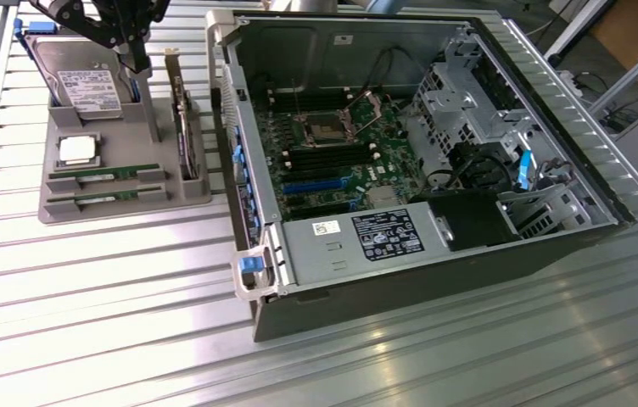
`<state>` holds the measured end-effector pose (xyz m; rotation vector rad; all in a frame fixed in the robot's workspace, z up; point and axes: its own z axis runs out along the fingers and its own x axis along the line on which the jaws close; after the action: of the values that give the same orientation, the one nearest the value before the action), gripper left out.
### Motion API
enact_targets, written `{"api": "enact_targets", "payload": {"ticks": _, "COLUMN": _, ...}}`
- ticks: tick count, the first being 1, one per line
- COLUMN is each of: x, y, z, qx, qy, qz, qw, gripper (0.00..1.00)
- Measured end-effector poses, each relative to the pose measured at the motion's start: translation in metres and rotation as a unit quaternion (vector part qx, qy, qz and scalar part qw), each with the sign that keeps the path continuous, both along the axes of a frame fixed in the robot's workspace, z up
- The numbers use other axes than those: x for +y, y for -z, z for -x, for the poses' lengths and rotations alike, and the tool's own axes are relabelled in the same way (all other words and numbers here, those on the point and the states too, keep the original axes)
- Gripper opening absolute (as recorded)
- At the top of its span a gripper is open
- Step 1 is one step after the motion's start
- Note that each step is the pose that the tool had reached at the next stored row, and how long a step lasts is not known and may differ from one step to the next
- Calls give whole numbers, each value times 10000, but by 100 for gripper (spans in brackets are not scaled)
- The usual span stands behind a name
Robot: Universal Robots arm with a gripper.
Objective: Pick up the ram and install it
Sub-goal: 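Pick up the ram and move it above insertion slot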
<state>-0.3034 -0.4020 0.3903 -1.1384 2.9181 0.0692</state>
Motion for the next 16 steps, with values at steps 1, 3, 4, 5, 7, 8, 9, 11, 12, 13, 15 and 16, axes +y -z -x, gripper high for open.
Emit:
{"api": "enact_targets", "payload": {"ticks": 1, "x": 0, "y": 0, "z": 0, "qx": 0, "qy": -12, "qz": 0, "qw": 10000, "gripper": 10}}
{"api": "enact_targets", "payload": {"ticks": 3, "x": 0, "y": 0, "z": 0, "qx": 0, "qy": -41, "qz": 1, "qw": 10000, "gripper": 10}}
{"api": "enact_targets", "payload": {"ticks": 4, "x": 0, "y": 0, "z": 0, "qx": 0, "qy": -74, "qz": 1, "qw": 10000, "gripper": 10}}
{"api": "enact_targets", "payload": {"ticks": 5, "x": 0, "y": 0, "z": 0, "qx": 0, "qy": -94, "qz": 1, "qw": 10000, "gripper": 10}}
{"api": "enact_targets", "payload": {"ticks": 7, "x": 0, "y": 0, "z": 0, "qx": 0, "qy": -139, "qz": 2, "qw": 9999, "gripper": 10}}
{"api": "enact_targets", "payload": {"ticks": 8, "x": 0, "y": 0, "z": 0, "qx": 0, "qy": -161, "qz": 2, "qw": 9999, "gripper": 10}}
{"api": "enact_targets", "payload": {"ticks": 9, "x": 0, "y": 0, "z": 0, "qx": 0, "qy": -192, "qz": 2, "qw": 9998, "gripper": 10}}
{"api": "enact_targets", "payload": {"ticks": 11, "x": 0, "y": 0, "z": 0, "qx": 0, "qy": -227, "qz": 2, "qw": 9997, "gripper": 10}}
{"api": "enact_targets", "payload": {"ticks": 12, "x": 0, "y": 0, "z": 0, "qx": 0, "qy": -241, "qz": 2, "qw": 9997, "gripper": 10}}
{"api": "enact_targets", "payload": {"ticks": 13, "x": 0, "y": 0, "z": 0, "qx": 0, "qy": -257, "qz": 2, "qw": 9997, "gripper": 10}}
{"api": "enact_targets", "payload": {"ticks": 15, "x": 0, "y": 0, "z": 0, "qx": 0, "qy": -288, "qz": 3, "qw": 9996, "gripper": 10}}
{"api": "enact_targets", "payload": {"ticks": 16, "x": 0, "y": 0, "z": 0, "qx": 0, "qy": -311, "qz": 2, "qw": 9995, "gripper": 10}}
